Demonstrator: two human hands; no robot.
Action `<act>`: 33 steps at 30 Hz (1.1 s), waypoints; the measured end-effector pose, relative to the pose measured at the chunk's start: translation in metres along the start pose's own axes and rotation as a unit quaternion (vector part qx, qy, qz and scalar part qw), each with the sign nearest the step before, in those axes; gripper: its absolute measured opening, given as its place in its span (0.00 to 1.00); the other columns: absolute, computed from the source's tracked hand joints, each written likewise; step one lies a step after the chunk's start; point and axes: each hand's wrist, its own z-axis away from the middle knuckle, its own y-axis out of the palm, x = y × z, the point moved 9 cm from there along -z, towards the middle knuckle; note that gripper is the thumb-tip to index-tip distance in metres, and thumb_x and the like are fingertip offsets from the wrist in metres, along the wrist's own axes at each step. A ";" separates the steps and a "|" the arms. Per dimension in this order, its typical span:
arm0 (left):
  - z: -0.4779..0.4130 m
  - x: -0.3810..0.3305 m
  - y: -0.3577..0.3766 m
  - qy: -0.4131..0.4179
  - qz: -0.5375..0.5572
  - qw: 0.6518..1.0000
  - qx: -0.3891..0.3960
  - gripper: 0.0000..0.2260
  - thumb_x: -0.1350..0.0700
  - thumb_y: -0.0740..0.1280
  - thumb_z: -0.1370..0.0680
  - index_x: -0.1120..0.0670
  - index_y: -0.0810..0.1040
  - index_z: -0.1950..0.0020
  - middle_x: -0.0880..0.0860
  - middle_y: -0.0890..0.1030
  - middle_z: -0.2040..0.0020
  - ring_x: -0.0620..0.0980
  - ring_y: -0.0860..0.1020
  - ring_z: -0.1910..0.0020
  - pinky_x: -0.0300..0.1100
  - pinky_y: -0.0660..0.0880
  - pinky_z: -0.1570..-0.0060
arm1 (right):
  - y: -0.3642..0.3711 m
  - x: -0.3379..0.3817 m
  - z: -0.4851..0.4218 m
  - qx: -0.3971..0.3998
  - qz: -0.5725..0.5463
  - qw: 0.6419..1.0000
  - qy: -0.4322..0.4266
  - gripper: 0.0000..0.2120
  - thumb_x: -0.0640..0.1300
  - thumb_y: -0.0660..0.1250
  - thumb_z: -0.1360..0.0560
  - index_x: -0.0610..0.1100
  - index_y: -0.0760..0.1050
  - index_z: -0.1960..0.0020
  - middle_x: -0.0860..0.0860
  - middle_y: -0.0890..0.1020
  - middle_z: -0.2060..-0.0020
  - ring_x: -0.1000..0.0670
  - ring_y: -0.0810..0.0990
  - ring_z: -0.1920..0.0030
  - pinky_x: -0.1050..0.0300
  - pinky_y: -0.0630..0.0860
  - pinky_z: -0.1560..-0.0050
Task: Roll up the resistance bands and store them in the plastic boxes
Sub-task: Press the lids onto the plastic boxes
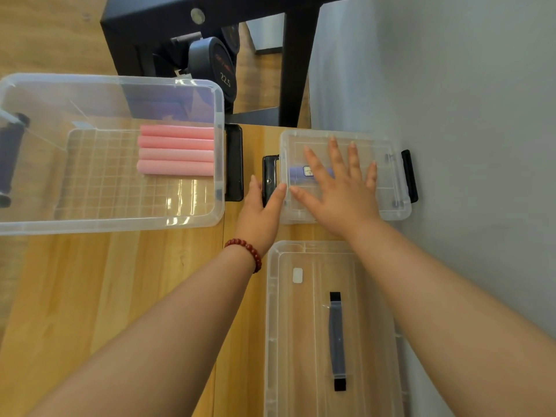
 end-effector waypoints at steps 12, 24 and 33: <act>0.005 -0.029 0.015 0.094 -0.070 0.993 0.006 0.28 0.51 0.56 0.16 0.48 0.47 0.20 0.47 0.58 0.21 0.44 0.60 0.24 0.34 0.59 0.33 | 0.000 -0.001 0.001 -0.012 -0.025 1.000 -0.013 0.28 0.64 0.42 0.19 0.63 0.36 0.22 0.51 0.35 0.21 0.44 0.31 0.23 0.35 0.31 0.27; 0.007 -0.039 0.014 0.098 -0.164 0.980 -0.060 0.27 0.60 0.54 0.16 0.54 0.47 0.20 0.52 0.60 0.22 0.49 0.65 0.26 0.33 0.63 0.36 | -0.005 0.006 0.006 -0.032 -0.061 0.997 -0.034 0.27 0.56 0.48 0.17 0.60 0.40 0.21 0.49 0.37 0.21 0.43 0.33 0.22 0.38 0.32 0.26; 0.017 -0.099 0.033 0.282 -0.476 0.826 -0.106 0.29 0.58 0.51 0.19 0.51 0.45 0.20 0.58 0.40 0.20 0.60 0.38 0.22 0.53 0.37 0.25 | -0.030 -0.029 0.060 -0.265 -0.210 0.939 0.065 0.23 0.45 0.57 0.19 0.41 0.66 0.25 0.40 0.64 0.24 0.39 0.57 0.23 0.46 0.52 0.24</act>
